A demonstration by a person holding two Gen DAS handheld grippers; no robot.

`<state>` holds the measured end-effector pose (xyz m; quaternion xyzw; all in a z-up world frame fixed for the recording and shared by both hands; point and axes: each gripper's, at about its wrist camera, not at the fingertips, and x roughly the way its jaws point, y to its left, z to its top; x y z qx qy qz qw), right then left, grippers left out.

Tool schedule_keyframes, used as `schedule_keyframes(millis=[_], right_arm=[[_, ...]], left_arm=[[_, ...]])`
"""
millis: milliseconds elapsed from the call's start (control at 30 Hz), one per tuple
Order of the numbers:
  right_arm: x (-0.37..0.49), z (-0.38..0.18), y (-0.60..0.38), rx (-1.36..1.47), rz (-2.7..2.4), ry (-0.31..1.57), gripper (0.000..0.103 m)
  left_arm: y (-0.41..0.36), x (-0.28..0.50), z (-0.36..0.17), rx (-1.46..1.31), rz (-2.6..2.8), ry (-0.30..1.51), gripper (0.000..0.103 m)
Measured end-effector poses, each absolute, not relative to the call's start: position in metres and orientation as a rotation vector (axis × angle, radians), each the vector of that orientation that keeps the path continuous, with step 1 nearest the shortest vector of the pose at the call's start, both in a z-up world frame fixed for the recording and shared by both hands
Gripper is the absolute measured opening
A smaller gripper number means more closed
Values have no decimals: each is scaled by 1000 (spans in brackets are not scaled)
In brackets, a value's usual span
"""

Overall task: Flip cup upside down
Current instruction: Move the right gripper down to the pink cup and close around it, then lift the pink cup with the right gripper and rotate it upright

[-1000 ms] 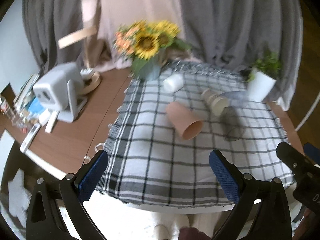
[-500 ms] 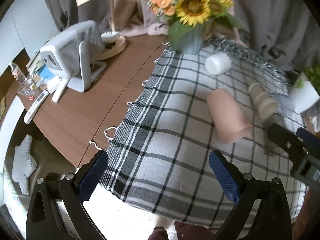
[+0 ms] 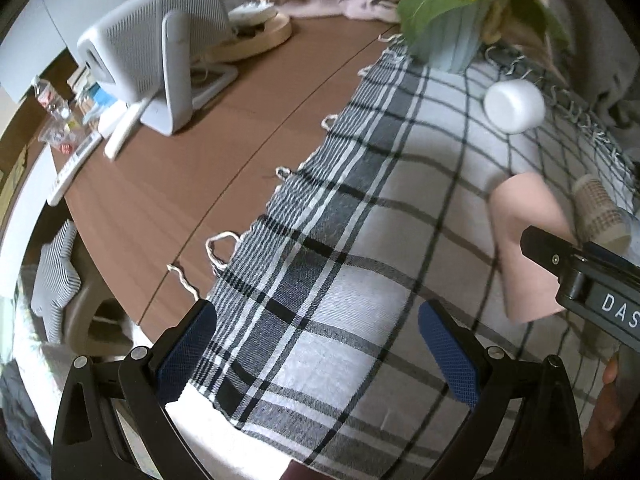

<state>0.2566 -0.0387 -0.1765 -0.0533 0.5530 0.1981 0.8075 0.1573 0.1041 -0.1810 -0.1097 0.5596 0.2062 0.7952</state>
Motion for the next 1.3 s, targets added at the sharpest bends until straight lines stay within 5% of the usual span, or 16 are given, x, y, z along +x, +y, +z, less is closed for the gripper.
schedule_keyframes(millis=[300,567,1300], right_arm=[[266,-203,-37,-114,436,1246,92],[269,-218,-34,-60,408,1295,74],[203,-179,-61,211,122,1181,72]], left_arm=[[104,170,-197,-234,433,1240,103],[113,187,-201,-175,337,1268,103],[116,188,-183,24,54,1235,103]])
